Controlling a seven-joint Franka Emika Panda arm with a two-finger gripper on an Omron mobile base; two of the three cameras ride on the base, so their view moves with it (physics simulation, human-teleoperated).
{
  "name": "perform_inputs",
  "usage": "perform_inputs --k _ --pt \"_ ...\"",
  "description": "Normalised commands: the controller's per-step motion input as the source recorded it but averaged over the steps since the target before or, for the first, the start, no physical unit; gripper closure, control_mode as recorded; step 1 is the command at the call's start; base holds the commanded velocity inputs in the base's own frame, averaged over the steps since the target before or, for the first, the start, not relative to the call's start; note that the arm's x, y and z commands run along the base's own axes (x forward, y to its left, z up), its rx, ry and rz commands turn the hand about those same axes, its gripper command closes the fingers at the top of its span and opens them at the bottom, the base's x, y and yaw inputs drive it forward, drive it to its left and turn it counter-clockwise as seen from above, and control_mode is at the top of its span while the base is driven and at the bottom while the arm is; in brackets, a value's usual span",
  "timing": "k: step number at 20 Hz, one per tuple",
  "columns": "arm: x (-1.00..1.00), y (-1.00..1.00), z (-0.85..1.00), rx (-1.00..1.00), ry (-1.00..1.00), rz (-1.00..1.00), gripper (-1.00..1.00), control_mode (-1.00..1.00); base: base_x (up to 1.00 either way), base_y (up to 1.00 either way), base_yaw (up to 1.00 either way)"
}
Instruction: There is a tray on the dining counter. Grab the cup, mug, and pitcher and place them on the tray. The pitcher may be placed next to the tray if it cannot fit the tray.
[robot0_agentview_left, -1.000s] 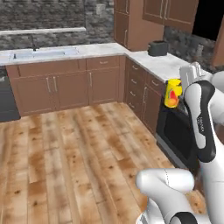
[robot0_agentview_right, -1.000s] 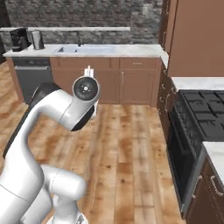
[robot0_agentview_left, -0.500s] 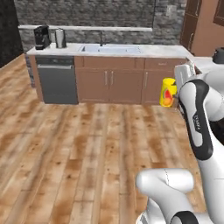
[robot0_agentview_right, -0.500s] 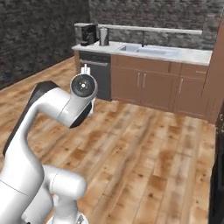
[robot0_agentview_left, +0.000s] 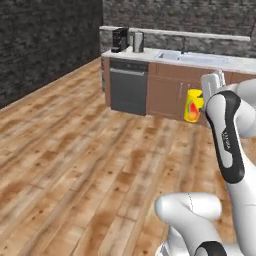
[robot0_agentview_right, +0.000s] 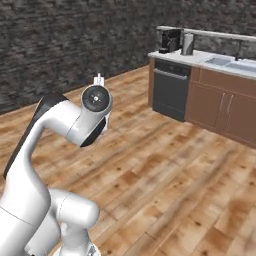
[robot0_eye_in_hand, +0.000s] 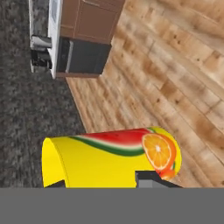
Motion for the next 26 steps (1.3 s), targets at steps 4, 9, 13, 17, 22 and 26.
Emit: perform_inputs --k 4,9,13,17,22,26 --pt "0.0 0.0 0.0 0.0 0.0 0.0 1.0 1.0 0.33 0.0 0.89" --pt "0.0 0.0 0.0 0.0 0.0 0.0 1.0 1.0 0.3 0.0 0.9" --pt "0.0 0.0 0.0 0.0 0.0 0.0 1.0 1.0 0.36 0.0 0.88" --pt "0.0 0.0 0.0 0.0 0.0 0.0 1.0 1.0 0.55 0.03 0.8" --pt "0.0 0.0 0.0 0.0 0.0 0.0 1.0 1.0 0.6 0.01 0.8" --pt "0.0 0.0 0.0 0.0 0.0 0.0 1.0 1.0 0.58 0.0 0.79"
